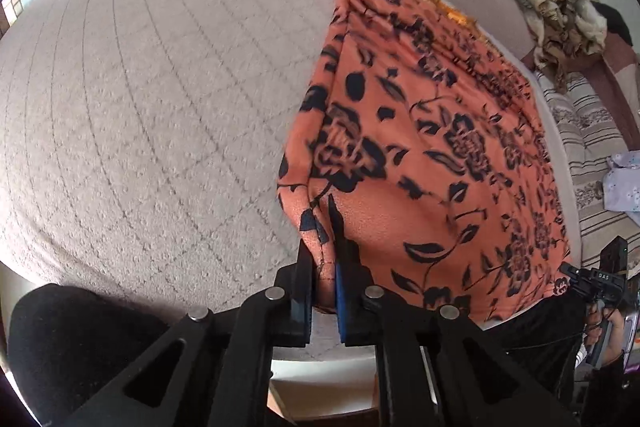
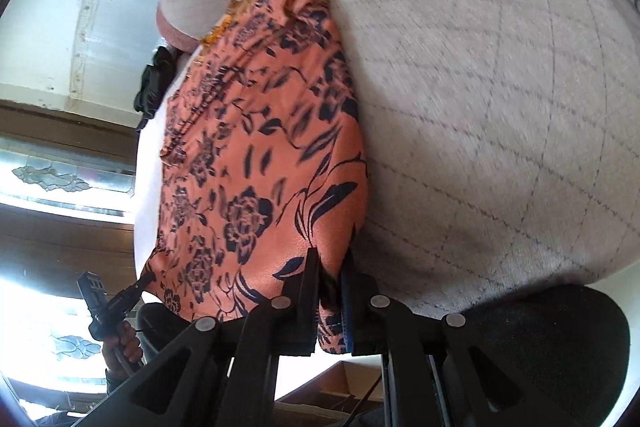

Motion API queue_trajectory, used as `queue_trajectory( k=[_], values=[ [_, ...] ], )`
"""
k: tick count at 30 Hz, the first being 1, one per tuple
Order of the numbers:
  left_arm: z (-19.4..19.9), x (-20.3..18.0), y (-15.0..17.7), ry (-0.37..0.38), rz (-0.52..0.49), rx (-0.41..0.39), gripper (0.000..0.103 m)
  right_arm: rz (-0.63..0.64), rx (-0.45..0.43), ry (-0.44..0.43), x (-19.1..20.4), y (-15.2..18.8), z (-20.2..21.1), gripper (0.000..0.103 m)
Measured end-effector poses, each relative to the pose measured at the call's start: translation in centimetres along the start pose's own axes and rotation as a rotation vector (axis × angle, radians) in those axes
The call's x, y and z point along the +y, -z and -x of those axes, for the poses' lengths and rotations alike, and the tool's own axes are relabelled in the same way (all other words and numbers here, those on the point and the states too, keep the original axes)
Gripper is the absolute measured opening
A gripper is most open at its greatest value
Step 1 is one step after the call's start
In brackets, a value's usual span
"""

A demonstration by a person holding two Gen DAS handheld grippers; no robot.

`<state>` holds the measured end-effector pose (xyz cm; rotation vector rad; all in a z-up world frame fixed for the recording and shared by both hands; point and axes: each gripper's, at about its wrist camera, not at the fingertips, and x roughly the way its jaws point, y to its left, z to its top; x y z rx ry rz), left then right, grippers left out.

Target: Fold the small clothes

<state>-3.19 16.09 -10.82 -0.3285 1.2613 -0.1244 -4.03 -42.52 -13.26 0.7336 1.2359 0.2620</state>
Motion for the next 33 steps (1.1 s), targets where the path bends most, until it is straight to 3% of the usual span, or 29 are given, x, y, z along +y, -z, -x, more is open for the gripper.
queue_trajectory(
  k=[4, 5, 7, 8, 9, 10, 13, 15, 17, 20, 23, 28, 33],
  values=[
    [0.8, -0.4, 0.0, 0.015, -0.002, -0.043, 0.012, 0.012, 0.017, 0.031, 0.4, -0.1, -1.0, 0.016],
    [0.8, -0.4, 0.0, 0.015, -0.009, -0.042, 0.012, 0.010, 0.018, 0.026, 0.4, -0.2, -1.1, 0.022],
    [0.6, -0.5, -0.1, 0.015, -0.019, -0.030, 0.011, 0.021, 0.033, 0.033, 0.3, -0.5, -1.5, 0.022],
    [0.6, -0.4, -0.2, 0.030, -0.021, -0.031, 0.009, 0.025, 0.038, 0.031, 0.2, -0.5, -1.7, 0.019],
    [0.8, -0.5, -0.3, 0.044, -0.024, -0.040, 0.009, 0.030, 0.042, 0.032, 0.2, -0.5, -1.8, 0.010],
    [1.2, -0.6, -0.4, 0.053, -0.027, -0.050, 0.009, 0.039, 0.043, 0.028, 0.4, -0.5, -1.7, 0.010],
    [3.4, -0.6, -1.4, 0.141, -0.003, -0.123, 0.009, 0.018, -0.022, -0.059, 1.0, -1.0, 0.2, 0.009],
    [4.1, -0.6, -2.0, 0.154, 0.007, -0.157, 0.009, 0.017, -0.073, -0.122, 1.9, -1.6, 1.9, 0.009],
    [2.7, -0.3, -2.3, 0.131, 0.022, -0.115, 0.009, 0.023, -0.075, -0.122, 2.2, -2.2, 1.9, 0.009],
    [0.0, 0.4, -1.7, 0.055, 0.032, -0.017, 0.009, -0.030, -0.007, -0.087, 0.6, -2.3, -0.6, 0.009],
    [1.0, -0.4, -2.5, 0.070, 0.004, -0.048, 0.009, -0.061, 0.010, -0.100, -0.2, -2.1, -1.7, 0.009],
    [5.3, -3.6, -9.8, 0.153, -0.064, -0.218, 0.009, 0.001, -0.058, -0.192, 3.0, -6.3, 0.0, 0.009],
    [6.2, -5.8, -22.1, 0.198, -0.024, -0.410, 0.009, 0.059, -0.235, -0.354, 8.4, -16.6, 2.3, 0.009]
  ],
)
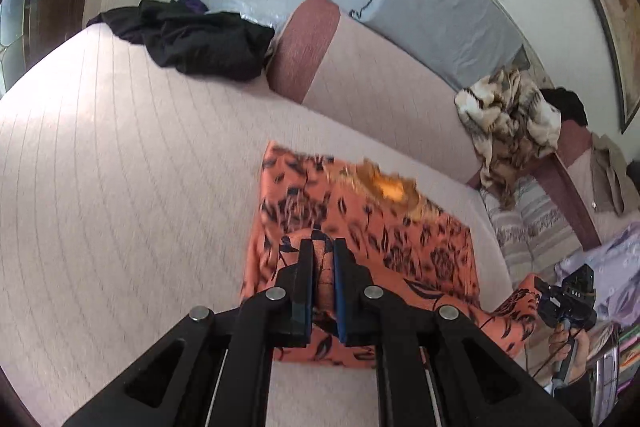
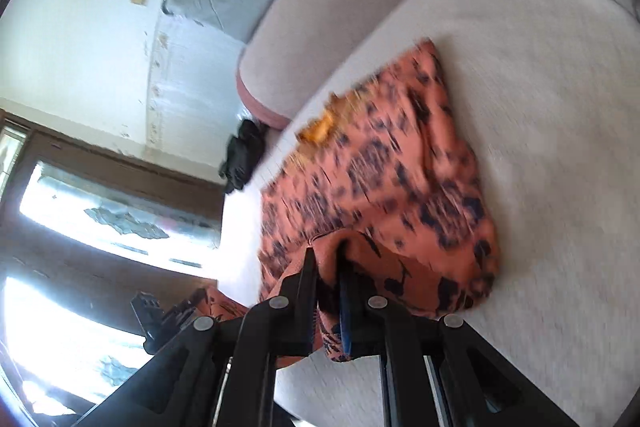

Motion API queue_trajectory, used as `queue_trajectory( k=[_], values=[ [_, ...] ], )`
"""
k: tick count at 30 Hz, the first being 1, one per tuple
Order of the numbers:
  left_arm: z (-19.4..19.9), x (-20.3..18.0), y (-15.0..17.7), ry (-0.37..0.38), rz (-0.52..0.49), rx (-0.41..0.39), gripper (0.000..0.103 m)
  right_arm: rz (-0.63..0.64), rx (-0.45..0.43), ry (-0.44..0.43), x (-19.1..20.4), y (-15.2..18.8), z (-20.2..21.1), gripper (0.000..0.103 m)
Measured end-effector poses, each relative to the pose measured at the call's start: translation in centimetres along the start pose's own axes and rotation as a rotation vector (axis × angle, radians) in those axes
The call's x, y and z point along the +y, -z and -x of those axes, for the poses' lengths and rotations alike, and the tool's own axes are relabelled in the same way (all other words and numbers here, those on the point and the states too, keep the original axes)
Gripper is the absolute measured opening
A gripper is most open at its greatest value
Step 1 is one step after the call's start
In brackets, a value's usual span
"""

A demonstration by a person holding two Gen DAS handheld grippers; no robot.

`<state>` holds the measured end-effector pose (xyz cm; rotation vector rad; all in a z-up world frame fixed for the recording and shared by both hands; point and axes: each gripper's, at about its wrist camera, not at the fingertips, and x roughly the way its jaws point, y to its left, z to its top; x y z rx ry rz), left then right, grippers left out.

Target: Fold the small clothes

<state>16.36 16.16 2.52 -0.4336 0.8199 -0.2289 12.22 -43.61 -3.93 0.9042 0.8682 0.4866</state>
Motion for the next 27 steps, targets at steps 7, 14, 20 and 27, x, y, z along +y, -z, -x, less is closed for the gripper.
queue_trajectory(
  k=[7, 14, 20, 27],
  values=[
    [-16.7, 3.9, -3.2, -0.308, 0.025, 0.156, 0.067, -0.125, -0.058, 0.159, -5.2, -10.4, -10.8, 0.078],
    [-11.6, 5.3, -1.9, -0.299, 0.056, 0.027, 0.070, 0.028, -0.140, 0.255, -3.3, -5.8, -9.1, 0.076],
    [-4.4, 5.6, 4.4, -0.211, 0.160, -0.028, 0.079, 0.052, -0.131, 0.209, -0.9, 3.2, -6.5, 0.077],
    [-8.9, 2.7, 10.8, -0.161, 0.202, 0.118, 0.079, -0.086, -0.101, 0.218, -3.5, 7.4, -9.7, 0.077]
  ],
)
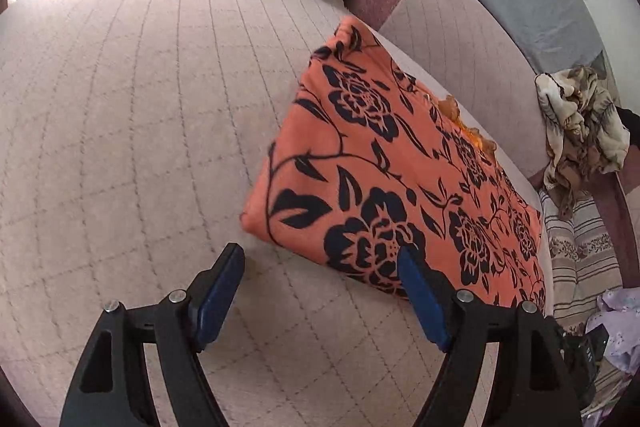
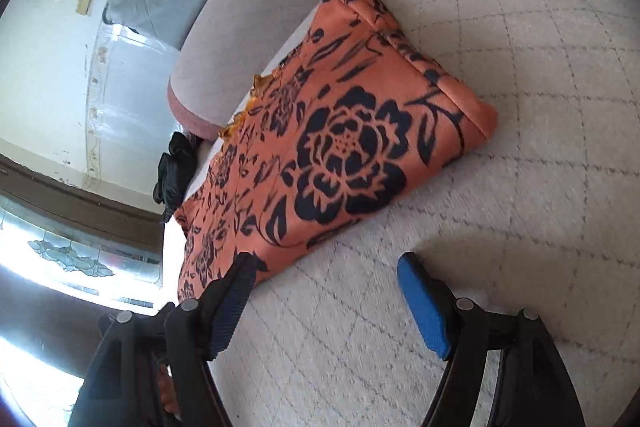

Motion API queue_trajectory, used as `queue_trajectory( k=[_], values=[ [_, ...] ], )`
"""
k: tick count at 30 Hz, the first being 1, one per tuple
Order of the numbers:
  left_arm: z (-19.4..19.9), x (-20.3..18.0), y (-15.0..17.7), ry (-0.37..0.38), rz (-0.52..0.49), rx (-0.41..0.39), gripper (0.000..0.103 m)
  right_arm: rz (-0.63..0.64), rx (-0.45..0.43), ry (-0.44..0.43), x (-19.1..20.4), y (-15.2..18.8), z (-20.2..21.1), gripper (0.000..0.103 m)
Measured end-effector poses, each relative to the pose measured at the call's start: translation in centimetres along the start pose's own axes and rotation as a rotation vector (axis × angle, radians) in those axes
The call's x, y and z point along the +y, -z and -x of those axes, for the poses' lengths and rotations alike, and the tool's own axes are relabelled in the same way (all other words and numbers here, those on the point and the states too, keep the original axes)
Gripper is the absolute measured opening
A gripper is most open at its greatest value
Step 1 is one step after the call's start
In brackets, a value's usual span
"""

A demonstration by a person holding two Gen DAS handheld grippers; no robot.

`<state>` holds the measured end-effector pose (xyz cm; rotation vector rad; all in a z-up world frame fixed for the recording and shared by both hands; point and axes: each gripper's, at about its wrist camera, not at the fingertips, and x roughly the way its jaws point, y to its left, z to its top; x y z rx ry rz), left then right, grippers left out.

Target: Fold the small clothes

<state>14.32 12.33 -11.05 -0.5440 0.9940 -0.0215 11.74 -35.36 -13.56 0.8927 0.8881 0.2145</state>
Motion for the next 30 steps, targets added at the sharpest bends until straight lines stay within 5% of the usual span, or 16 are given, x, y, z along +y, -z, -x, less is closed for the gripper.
queue_trajectory(
  k=[8, 10, 11, 13, 18, 23, 28, 30],
  values=[
    [-1.5, -1.8, -1.1, -0.105, 0.074, -0.104, 0.091, -0.293, -0.145, -0.014, -1.4, -3.9, -2.4, 0.076],
    [-1.7, -1.7, -2.1, -0.122, 0.075, -0.098, 0.052, -0.307, -0.163, 0.001, -1.5, -4.6, -2.7, 0.053],
    [-2.0, -1.7, -2.8, -0.132, 0.063, -0.068, 0.016, -0.310, -0.159, 0.014, -1.6, -4.9, -3.0, 0.017],
    [-1.4, -1.6, -4.0, -0.096, 0.084, -0.052, 0.016, -0.336, -0.136, 0.010, -2.2, -5.5, -3.4, 0.015],
    [5.3, -4.5, -5.2, -0.059, -0.006, -0.180, 0.011, -0.203, -0.165, -0.004, 2.1, -7.0, -0.7, 0.012],
    [12.5, -4.8, -2.2, -0.021, -0.037, -0.233, 0.011, -0.101, -0.205, -0.033, 6.4, -6.2, 4.6, 0.010],
    [12.7, 0.0, 5.8, -0.067, -0.035, -0.128, 0.016, -0.061, -0.152, 0.008, 4.3, 0.8, 9.8, 0.010],
    [9.3, 3.4, 8.7, -0.149, -0.017, -0.002, 0.040, -0.077, -0.072, 0.069, 0.8, 4.6, 9.8, 0.018]
  ],
)
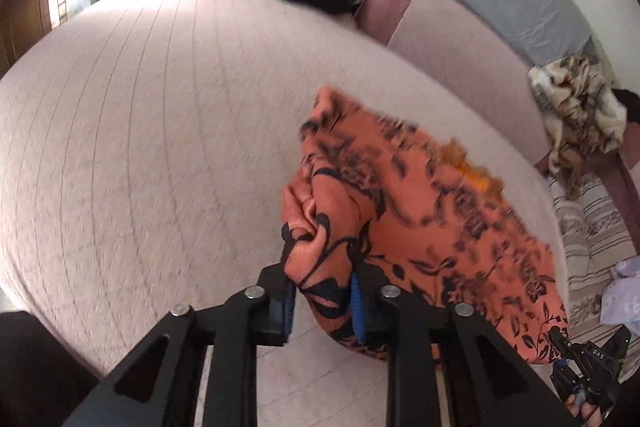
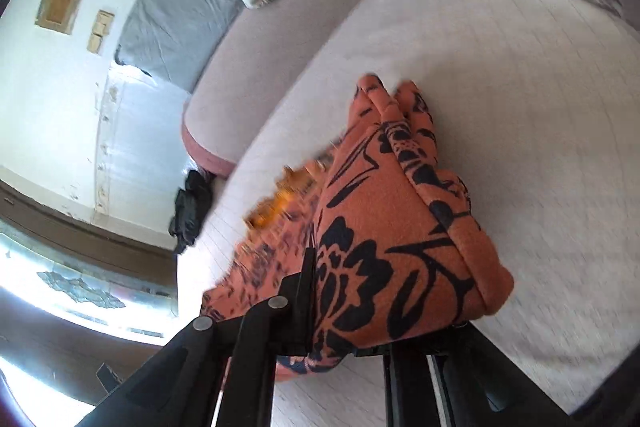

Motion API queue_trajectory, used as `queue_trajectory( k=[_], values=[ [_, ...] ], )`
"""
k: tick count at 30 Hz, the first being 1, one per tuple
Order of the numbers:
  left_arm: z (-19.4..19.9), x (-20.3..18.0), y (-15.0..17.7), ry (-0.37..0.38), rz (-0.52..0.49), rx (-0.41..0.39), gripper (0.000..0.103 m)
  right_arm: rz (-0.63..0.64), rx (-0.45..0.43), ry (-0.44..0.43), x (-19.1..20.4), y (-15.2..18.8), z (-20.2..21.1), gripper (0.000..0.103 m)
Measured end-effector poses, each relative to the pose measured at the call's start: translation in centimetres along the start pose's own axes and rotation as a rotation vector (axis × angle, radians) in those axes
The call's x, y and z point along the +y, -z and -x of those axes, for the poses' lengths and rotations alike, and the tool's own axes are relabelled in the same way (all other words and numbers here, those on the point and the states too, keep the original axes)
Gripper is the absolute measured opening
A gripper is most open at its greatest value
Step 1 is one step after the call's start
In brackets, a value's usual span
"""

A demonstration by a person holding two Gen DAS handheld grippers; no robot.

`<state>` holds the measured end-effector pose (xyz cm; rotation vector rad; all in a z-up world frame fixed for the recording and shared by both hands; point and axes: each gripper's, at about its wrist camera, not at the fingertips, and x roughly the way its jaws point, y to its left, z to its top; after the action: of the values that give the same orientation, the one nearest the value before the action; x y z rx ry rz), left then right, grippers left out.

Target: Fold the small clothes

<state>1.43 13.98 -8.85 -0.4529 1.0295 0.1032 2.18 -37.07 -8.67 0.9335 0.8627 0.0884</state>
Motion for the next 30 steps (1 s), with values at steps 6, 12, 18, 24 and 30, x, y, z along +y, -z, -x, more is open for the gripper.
queue_trajectory(
  k=[6, 12, 18, 24, 30],
  values=[
    [2.6, 1.8, -1.2, 0.005, -0.003, -0.090, 0.067, -0.069, 0.071, 0.076, -6.3, 3.1, 2.0, 0.061],
    [2.3, 4.1, -5.1, 0.040, 0.024, -0.095, 0.072, 0.112, -0.092, 0.144, -3.1, -1.6, 6.4, 0.064],
    [-0.3, 3.2, -7.9, 0.104, -0.019, -0.041, 0.072, 0.289, -0.045, 0.154, 1.0, -6.6, 2.0, 0.064],
    [-4.1, -0.2, -11.8, 0.119, -0.126, -0.002, 0.072, 0.380, 0.007, 0.159, 2.4, -7.9, -1.8, 0.064],
    [-6.8, -2.1, -13.2, 0.108, -0.176, 0.022, 0.072, 0.442, 0.017, 0.254, 1.7, -10.3, -4.1, 0.063]
  ],
)
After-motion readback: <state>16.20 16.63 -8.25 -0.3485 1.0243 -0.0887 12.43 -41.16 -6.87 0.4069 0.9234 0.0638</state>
